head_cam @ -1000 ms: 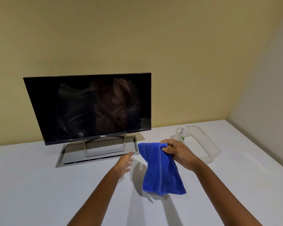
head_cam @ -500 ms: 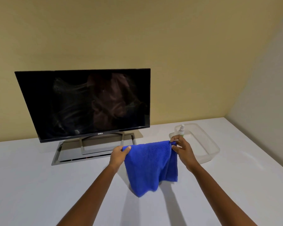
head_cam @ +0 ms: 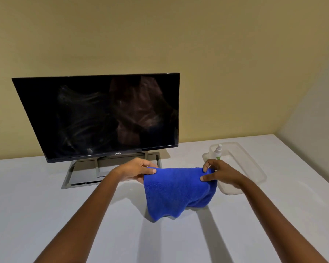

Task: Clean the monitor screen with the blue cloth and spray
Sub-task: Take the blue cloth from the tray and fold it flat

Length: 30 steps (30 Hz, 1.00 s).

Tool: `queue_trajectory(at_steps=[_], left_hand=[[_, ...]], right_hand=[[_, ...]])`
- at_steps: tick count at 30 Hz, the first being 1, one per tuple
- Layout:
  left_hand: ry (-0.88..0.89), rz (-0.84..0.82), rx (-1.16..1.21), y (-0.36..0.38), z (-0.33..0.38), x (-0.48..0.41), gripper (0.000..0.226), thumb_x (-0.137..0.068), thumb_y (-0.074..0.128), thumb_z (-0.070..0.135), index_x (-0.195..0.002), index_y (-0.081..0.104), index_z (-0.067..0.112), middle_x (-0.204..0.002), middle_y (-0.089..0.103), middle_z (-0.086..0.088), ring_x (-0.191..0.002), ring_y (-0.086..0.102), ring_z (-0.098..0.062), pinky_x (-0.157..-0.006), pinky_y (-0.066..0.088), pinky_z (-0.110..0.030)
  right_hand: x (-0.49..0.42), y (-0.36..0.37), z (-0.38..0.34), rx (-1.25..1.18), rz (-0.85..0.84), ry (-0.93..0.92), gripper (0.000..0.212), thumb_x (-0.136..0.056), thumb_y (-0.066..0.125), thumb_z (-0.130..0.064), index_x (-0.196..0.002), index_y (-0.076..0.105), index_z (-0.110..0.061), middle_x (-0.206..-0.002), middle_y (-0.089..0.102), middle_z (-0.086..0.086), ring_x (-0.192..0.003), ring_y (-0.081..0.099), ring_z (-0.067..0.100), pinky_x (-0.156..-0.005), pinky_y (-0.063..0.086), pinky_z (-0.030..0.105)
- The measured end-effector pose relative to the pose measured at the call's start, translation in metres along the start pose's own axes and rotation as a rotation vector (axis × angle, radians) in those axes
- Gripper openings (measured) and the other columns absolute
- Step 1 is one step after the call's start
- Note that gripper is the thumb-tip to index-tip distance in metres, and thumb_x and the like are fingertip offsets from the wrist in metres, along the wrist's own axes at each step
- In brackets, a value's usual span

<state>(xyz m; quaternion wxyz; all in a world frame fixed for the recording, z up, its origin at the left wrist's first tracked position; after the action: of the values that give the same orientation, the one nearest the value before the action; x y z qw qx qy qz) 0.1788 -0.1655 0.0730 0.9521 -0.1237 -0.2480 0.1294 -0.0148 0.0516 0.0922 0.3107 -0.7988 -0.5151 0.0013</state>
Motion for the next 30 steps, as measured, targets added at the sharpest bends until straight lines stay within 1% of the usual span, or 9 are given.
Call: queue_trajectory(at_steps=[3,5,8,11,13,16,18,25,30], left_hand=[[-0.055,0.004,-0.199,-0.003,-0.001,-0.012,0.026,-0.088,0.057,0.019,-0.108,0.063,0.003,-0.094,0.063,-0.009,-0.070,0.060,-0.009,-0.056,0.051,-0.014],[-0.036,0.149,-0.344,0.001,-0.004,-0.025,0.021,-0.086,0.060,0.018,-0.099,0.066,0.002,-0.092,0.063,-0.011,-0.069,0.055,-0.012,-0.057,0.047,-0.019],[-0.022,0.401,-0.447,0.014,-0.008,-0.044,0.016,-0.084,0.062,0.017,-0.093,0.066,0.004,-0.098,0.067,-0.014,-0.080,0.055,-0.019,-0.073,0.048,-0.033],[-0.034,0.524,-0.575,0.026,-0.010,-0.053,0.008,-0.084,0.060,0.016,-0.087,0.062,0.009,-0.101,0.066,-0.011,-0.082,0.055,-0.020,-0.072,0.044,-0.032],[-0.003,0.513,-0.665,0.034,-0.017,-0.054,0.005,-0.085,0.057,0.016,-0.085,0.057,0.011,-0.106,0.059,-0.010,-0.083,0.053,-0.020,-0.073,0.043,-0.031],[0.069,0.429,-0.783,0.044,-0.037,-0.050,0.010,-0.086,0.056,0.016,-0.094,0.056,0.010,-0.109,0.054,-0.007,-0.087,0.050,-0.016,-0.074,0.042,-0.028],[0.112,0.375,-0.837,0.052,-0.052,-0.046,0.014,-0.085,0.055,0.017,-0.097,0.055,0.011,-0.110,0.054,-0.005,-0.094,0.052,-0.018,-0.075,0.039,-0.025],[0.131,0.175,-1.151,0.088,-0.086,-0.045,0.025,-0.094,0.037,0.017,-0.116,0.047,0.010,-0.127,0.049,-0.008,-0.105,0.053,-0.024,-0.087,0.041,-0.030],[0.074,0.136,-1.137,0.099,-0.092,-0.045,0.029,-0.094,0.038,0.022,-0.119,0.047,0.010,-0.133,0.046,-0.007,-0.106,0.054,-0.023,-0.090,0.043,-0.030]], right_hand=[[-0.015,-0.004,0.001,0.138,-0.159,0.146,0.033,-0.077,0.073,-0.011,-0.103,0.055,-0.019,-0.091,0.051,0.008,-0.084,0.050,0.019,-0.067,0.044,0.020],[-0.032,0.001,0.003,0.328,-0.051,0.132,0.040,-0.078,0.070,-0.012,-0.115,0.055,-0.015,-0.097,0.052,0.008,-0.089,0.051,0.020,-0.067,0.043,0.022],[-0.054,0.014,0.008,0.473,0.181,0.065,0.033,-0.081,0.063,-0.009,-0.114,0.059,-0.009,-0.111,0.061,0.012,-0.101,0.058,0.026,-0.078,0.044,0.030],[-0.065,0.024,0.020,0.646,0.338,-0.039,0.027,-0.084,0.054,-0.007,-0.111,0.059,-0.009,-0.109,0.061,0.011,-0.097,0.059,0.029,-0.074,0.046,0.034],[-0.061,0.029,0.028,0.741,0.416,-0.151,0.024,-0.081,0.055,-0.004,-0.103,0.061,-0.009,-0.100,0.063,0.011,-0.086,0.060,0.031,-0.067,0.042,0.034],[-0.049,0.038,0.050,0.920,0.455,-0.366,0.024,-0.057,0.069,0.005,-0.076,0.066,-0.008,-0.067,0.063,0.008,-0.054,0.059,0.028,-0.050,0.044,0.031],[-0.037,0.046,0.066,1.037,0.450,-0.441,0.022,-0.050,0.069,0.001,-0.067,0.066,-0.013,-0.057,0.059,0.003,-0.043,0.055,0.022,-0.047,0.045,0.025],[-0.024,0.067,0.115,1.040,0.279,-0.433,0.038,-0.034,0.090,-0.012,-0.066,0.072,-0.024,-0.062,0.066,-0.007,-0.046,0.059,0.014,-0.052,0.050,0.021],[-0.023,0.072,0.126,0.980,0.259,-0.434,0.041,-0.032,0.092,-0.015,-0.067,0.074,-0.025,-0.066,0.068,-0.009,-0.050,0.062,0.010,-0.051,0.051,0.020]])
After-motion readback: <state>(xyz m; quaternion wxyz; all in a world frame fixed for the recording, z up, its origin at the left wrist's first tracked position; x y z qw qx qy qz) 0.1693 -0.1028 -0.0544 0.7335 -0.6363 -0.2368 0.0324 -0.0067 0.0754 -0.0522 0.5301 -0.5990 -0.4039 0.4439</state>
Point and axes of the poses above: each hand's wrist, its own x-axis away from the middle knuckle, its own y-axis out of the palm, z = x × y, the point moved 1 cm from there along -x, towards the middle knuckle
